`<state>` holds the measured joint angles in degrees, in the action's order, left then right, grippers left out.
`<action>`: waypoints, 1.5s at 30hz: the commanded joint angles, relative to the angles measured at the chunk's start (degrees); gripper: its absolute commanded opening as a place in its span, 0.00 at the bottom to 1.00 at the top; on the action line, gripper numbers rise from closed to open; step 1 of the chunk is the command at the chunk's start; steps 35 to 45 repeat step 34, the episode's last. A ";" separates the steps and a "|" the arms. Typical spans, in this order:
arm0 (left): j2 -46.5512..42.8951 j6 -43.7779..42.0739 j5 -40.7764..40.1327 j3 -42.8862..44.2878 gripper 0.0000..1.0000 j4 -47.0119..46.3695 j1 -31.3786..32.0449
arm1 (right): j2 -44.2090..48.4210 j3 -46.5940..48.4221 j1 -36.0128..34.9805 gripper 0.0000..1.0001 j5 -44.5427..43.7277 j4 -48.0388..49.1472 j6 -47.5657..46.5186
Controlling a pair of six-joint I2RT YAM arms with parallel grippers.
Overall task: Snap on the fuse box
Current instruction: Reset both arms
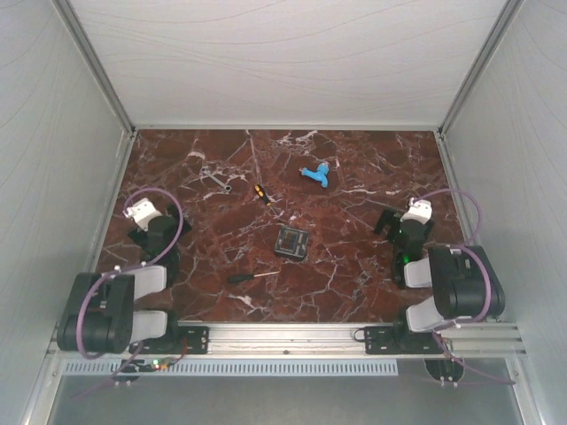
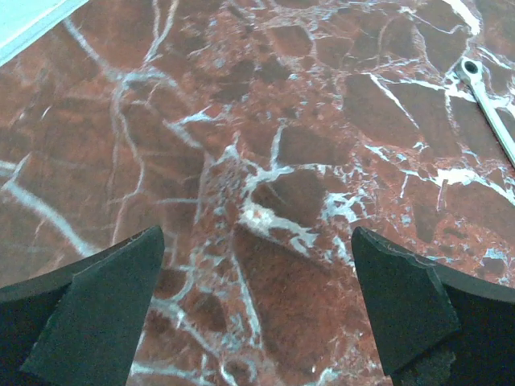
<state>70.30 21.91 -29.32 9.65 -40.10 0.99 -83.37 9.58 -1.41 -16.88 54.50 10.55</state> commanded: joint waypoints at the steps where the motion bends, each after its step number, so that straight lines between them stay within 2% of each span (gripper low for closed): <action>1: 4.92 -10.34 8.90 2.59 0.99 -19.99 -1.23 | -7.27 3.32 0.01 0.98 9.53 18.25 -7.16; 3: 7.06 -12.01 13.33 3.41 0.99 -22.32 -1.55 | -5.39 7.31 0.16 0.98 12.10 7.28 -7.30; 5: 9.45 -13.01 18.30 2.58 0.99 -26.84 -2.18 | -7.02 9.17 0.27 0.98 15.15 5.92 -8.50; 9: 19.54 -17.33 32.56 -1.20 0.99 -46.36 -3.20 | -6.43 9.29 0.59 0.98 15.61 4.59 -8.30; 11: 17.46 -16.44 31.74 1.18 0.99 -37.89 -3.27 | -6.55 9.27 0.53 0.98 15.54 4.80 -8.30; 14: 18.26 -16.29 31.21 2.71 1.00 -36.36 -3.27 | -6.49 9.32 0.59 0.98 15.58 4.62 -8.26; 20: 18.45 -16.79 32.03 2.50 1.00 -37.34 -3.22 | -6.54 9.36 0.60 0.98 15.54 4.61 -8.26; 25: 18.73 -19.44 38.67 4.26 1.00 -34.29 -3.22 | -6.50 9.31 0.55 0.98 15.54 4.64 -8.26; 45: 18.80 -19.46 38.68 4.44 1.00 -34.00 -3.20 | -6.52 9.31 0.56 0.98 15.50 4.65 -8.26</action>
